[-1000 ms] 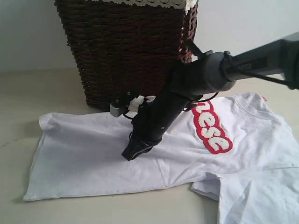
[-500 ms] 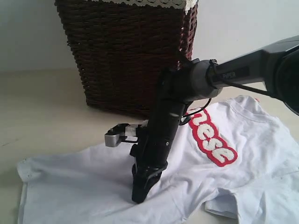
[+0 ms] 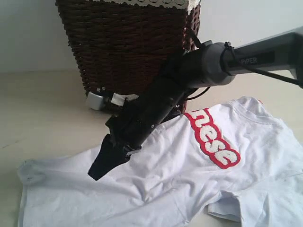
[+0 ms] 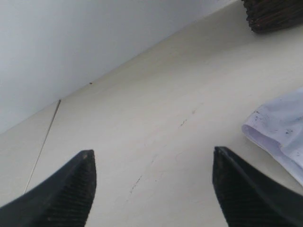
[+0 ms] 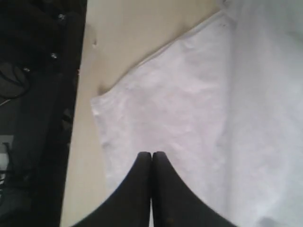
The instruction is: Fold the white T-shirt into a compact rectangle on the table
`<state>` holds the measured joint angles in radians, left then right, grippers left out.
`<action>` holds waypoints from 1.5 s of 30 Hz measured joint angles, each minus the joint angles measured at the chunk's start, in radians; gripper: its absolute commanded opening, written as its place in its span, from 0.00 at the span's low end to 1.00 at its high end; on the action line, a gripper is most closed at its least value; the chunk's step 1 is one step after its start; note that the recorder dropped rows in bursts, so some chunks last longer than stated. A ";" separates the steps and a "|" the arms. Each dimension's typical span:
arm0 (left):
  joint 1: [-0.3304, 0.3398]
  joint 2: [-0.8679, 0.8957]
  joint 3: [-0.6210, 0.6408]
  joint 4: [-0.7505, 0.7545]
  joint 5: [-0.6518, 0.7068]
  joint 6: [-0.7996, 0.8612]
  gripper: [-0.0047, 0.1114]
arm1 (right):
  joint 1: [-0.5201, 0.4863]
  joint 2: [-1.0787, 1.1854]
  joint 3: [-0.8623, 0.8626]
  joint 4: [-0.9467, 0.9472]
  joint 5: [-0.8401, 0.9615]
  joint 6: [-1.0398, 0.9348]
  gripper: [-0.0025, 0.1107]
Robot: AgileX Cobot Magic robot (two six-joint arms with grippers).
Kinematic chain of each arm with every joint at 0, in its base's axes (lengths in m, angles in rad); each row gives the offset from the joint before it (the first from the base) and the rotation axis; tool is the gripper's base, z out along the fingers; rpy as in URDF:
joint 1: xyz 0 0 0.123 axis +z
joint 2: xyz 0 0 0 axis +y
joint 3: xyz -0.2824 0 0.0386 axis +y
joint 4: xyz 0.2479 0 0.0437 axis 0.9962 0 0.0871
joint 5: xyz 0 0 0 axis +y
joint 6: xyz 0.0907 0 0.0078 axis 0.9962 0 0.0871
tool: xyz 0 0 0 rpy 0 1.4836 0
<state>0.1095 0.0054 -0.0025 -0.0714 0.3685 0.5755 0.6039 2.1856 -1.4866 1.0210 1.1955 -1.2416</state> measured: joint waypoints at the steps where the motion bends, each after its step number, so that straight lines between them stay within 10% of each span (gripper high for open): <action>1: 0.000 0.000 0.000 0.000 0.000 0.000 0.62 | 0.000 0.002 0.000 -0.004 -0.028 0.000 0.02; 28: 0.000 0.000 0.000 0.000 0.000 0.000 0.62 | -0.017 -0.047 0.000 -0.116 -0.321 0.158 0.02; 45: 0.000 0.000 0.000 0.000 0.000 0.000 0.62 | -0.578 -0.248 0.009 -0.417 -0.275 0.162 0.02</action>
<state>0.1095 0.0054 -0.0025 -0.0714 0.3685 0.5755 0.0261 1.9378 -1.4781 0.6042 0.9207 -1.0801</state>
